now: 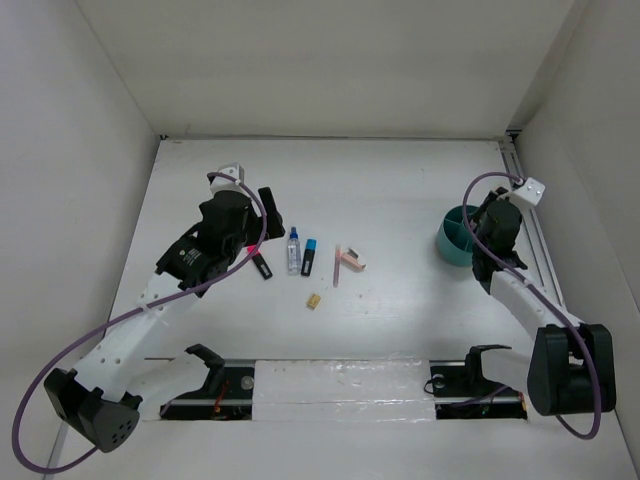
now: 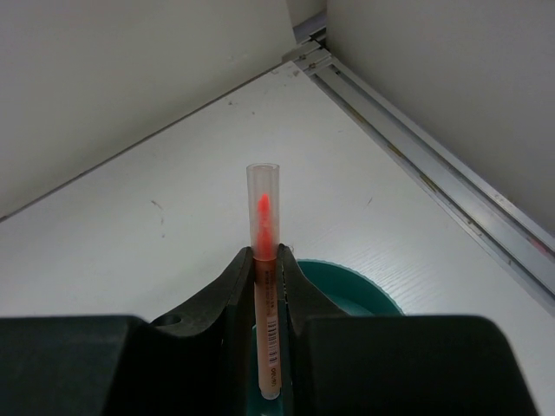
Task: Sort the stationery into containers
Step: Place the pen in the storage box, then pick up the pen from the center of the board.
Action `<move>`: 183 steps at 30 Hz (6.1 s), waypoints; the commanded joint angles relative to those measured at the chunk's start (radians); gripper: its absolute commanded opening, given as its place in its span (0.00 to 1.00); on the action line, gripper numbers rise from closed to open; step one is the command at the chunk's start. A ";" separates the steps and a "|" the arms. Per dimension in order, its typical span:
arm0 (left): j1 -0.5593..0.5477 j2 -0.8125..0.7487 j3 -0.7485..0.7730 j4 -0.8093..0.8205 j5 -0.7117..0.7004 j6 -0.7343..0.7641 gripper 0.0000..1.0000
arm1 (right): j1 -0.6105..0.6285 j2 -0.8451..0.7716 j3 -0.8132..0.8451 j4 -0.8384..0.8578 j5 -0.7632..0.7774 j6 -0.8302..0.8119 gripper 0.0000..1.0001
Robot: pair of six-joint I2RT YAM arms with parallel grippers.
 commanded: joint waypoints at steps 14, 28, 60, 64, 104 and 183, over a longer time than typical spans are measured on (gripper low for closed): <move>0.006 -0.031 -0.009 0.025 0.005 0.013 1.00 | 0.032 0.021 0.023 -0.017 0.077 0.029 0.00; 0.006 -0.031 -0.009 0.025 0.005 0.013 1.00 | 0.060 -0.010 0.024 -0.050 0.108 0.047 0.20; 0.006 0.061 0.031 -0.099 -0.226 -0.104 1.00 | 0.570 0.158 0.490 -0.657 0.096 0.240 1.00; 0.006 0.061 0.031 -0.109 -0.251 -0.124 1.00 | 0.738 0.314 0.618 -0.774 0.107 0.334 1.00; 0.006 0.061 0.031 -0.092 -0.204 -0.096 1.00 | 0.816 0.846 0.922 -0.929 0.042 0.417 0.63; 0.006 0.042 0.022 -0.082 -0.185 -0.078 1.00 | 0.661 0.438 0.586 -0.518 -0.198 0.138 0.00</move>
